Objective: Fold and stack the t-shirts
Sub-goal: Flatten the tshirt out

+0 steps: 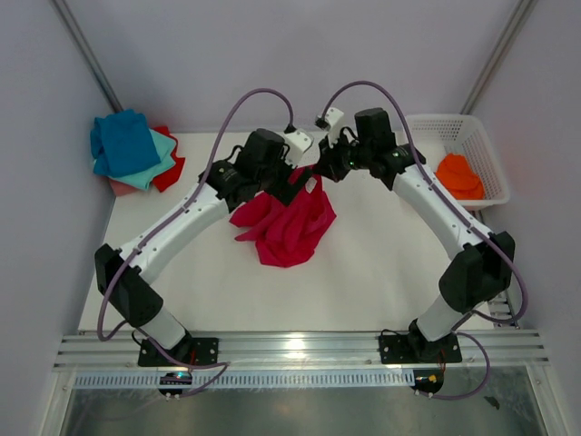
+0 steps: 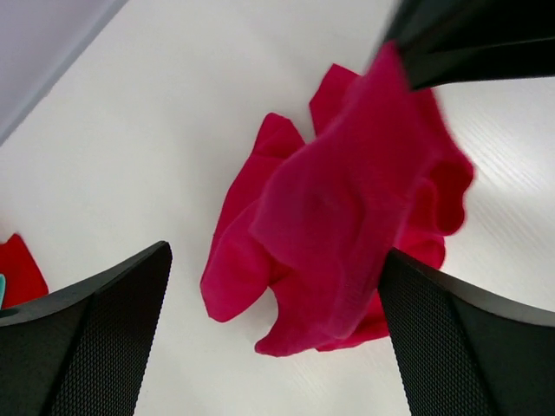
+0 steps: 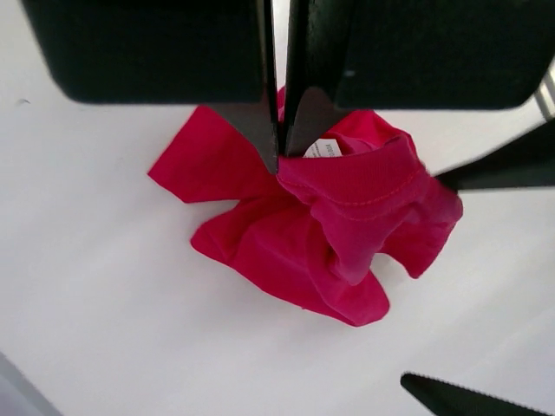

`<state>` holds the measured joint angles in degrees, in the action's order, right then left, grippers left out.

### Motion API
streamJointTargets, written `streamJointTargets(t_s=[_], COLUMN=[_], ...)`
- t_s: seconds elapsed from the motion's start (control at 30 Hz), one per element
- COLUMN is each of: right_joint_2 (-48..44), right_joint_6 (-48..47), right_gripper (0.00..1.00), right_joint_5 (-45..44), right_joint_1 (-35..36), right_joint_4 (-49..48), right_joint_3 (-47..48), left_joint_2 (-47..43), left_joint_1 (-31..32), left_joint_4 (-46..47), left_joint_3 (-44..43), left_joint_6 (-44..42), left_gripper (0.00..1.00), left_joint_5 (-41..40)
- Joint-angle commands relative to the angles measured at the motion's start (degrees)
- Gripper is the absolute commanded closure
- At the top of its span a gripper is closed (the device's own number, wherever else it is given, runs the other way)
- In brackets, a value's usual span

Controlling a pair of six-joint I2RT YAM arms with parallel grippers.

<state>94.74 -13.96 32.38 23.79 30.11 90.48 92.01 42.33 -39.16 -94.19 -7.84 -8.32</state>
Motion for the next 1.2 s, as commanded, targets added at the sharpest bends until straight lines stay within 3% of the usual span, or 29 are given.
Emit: streamJointTargets(t_s=[0.0,0.5,0.77,0.9,1.17], right_joint_2=[-7.36,-13.00,-12.30,-11.33,-10.54], right_joint_6=[-1.60,-0.99,0.68,1.12,1.39], right_gripper=[0.97,0.97,0.97,0.97,0.97], right_joint_5=[-10.66,-28.06,-28.08,-28.07,-27.72], right_joint_1=[-0.06,-0.41,-0.59,-0.59,-0.59], right_joint_4=[-1.81,-0.40,-0.23,0.48,0.74], right_joint_3=[-0.65,0.66,3.38,4.88,4.88], left_joint_2=[-0.69,-3.06,-3.50,-1.92,-0.16], left_joint_1=[-4.08,-10.42,-10.51,-10.51,-10.42], left_joint_4=[4.96,10.85,14.72,15.34,18.50], left_joint_3=[2.16,17.89,26.60,28.54,31.96], left_joint_6=[3.61,1.25,-0.34,-1.21,-5.43], left_gripper=[0.01,0.01,0.01,0.01,0.01], left_joint_5=[-2.67,0.05,6.90,16.03,17.19])
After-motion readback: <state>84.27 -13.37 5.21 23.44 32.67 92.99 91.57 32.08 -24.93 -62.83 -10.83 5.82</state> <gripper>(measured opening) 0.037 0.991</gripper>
